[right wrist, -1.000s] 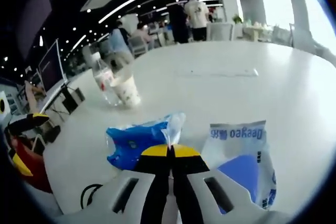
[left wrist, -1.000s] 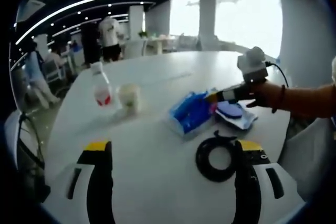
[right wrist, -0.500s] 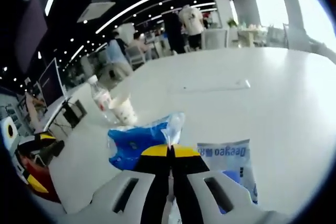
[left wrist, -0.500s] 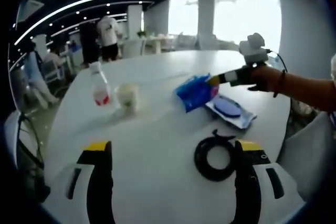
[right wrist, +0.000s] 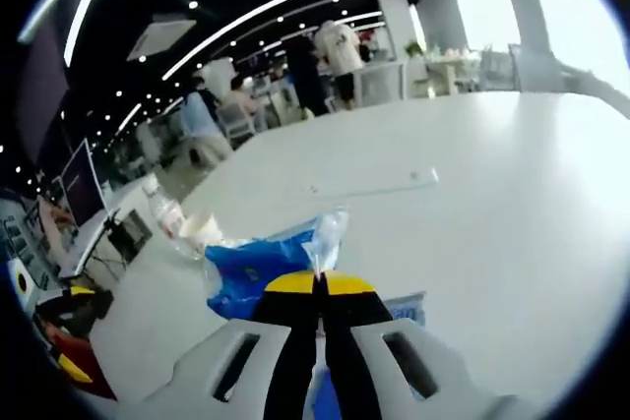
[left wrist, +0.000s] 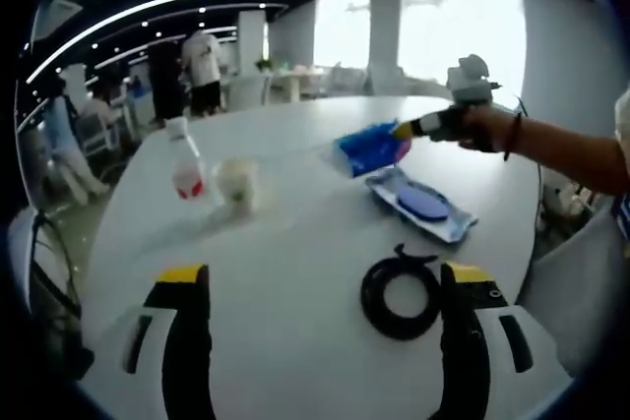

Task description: Arrange the tabletop items into an orderly group along one side of the table until the central work area is clear of visible clutter.

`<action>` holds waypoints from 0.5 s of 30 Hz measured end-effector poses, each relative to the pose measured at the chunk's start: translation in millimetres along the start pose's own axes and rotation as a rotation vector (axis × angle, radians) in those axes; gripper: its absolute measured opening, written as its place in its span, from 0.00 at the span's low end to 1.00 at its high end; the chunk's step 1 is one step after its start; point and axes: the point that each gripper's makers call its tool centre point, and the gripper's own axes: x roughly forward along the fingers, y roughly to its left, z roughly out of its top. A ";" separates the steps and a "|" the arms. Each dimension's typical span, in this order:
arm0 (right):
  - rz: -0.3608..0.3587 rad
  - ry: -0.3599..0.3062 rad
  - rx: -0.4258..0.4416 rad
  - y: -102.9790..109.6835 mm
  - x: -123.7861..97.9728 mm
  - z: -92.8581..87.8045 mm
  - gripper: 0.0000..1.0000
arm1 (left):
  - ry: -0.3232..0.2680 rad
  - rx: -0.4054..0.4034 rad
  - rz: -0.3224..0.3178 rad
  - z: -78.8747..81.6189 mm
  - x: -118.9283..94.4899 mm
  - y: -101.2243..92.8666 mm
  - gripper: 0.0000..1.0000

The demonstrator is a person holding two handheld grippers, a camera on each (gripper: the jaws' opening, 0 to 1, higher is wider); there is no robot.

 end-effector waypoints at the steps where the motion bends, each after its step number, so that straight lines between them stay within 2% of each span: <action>1: -0.005 -0.003 0.000 -2.1 -0.1 1.3 0.01 | 0.000 0.000 0.000 0.1 0.0 0.2 0.95; 7: -0.065 -0.014 -0.033 -32.7 -3.8 8.5 0.01 | 0.009 -0.001 0.007 -1.7 0.2 1.9 0.94; 11: -0.101 -0.007 -0.048 -53.6 -4.1 8.6 0.01 | 0.037 -0.014 0.053 -6.9 1.2 12.0 0.93; 15: -0.126 0.006 -0.055 -68.0 -1.8 8.8 0.01 | 0.035 -0.018 0.038 -7.6 1.0 9.0 0.93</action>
